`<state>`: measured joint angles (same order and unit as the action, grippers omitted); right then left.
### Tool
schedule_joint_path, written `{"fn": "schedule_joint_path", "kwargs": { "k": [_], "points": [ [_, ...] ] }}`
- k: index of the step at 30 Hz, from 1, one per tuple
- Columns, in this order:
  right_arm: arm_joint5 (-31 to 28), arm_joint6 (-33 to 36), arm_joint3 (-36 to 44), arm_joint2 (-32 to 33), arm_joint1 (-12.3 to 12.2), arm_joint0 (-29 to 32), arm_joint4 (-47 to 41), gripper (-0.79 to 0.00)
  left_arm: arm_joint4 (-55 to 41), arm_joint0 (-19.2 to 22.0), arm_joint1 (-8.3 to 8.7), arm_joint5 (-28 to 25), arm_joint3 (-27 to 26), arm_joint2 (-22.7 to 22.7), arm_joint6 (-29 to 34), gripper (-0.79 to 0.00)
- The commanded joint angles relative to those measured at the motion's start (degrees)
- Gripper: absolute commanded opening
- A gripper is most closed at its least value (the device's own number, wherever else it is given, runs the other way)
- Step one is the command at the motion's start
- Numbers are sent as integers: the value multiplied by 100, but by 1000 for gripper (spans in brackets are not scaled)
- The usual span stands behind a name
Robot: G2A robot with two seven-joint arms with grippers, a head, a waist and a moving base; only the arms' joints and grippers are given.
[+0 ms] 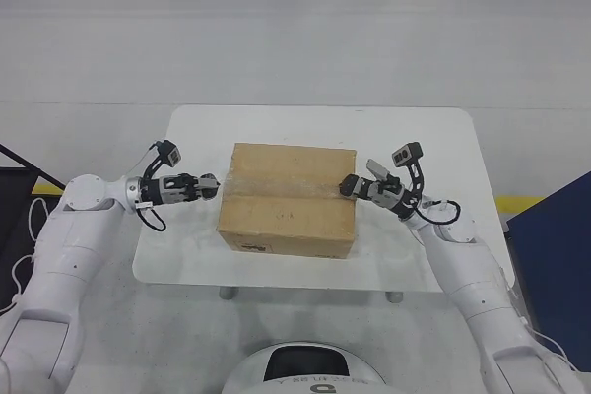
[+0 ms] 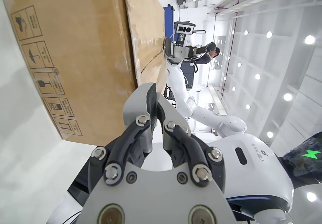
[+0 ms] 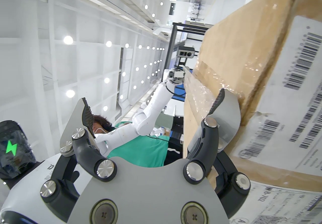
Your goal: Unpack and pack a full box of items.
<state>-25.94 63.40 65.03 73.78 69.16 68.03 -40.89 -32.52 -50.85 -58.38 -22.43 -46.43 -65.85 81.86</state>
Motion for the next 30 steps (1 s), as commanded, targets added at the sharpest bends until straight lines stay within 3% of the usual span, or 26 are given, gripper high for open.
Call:
{"fn": "schedule_joint_path", "kwargs": {
  "k": [1,30],
  "points": [
    [105,276,-40,118,-21,2,-314,0,6,5,-2,-9,-9,16,-10,-785],
    [259,457,-95,162,-77,-115,10,0,7,332,-147,-69,633,222,-275,-785]
  ]
}}
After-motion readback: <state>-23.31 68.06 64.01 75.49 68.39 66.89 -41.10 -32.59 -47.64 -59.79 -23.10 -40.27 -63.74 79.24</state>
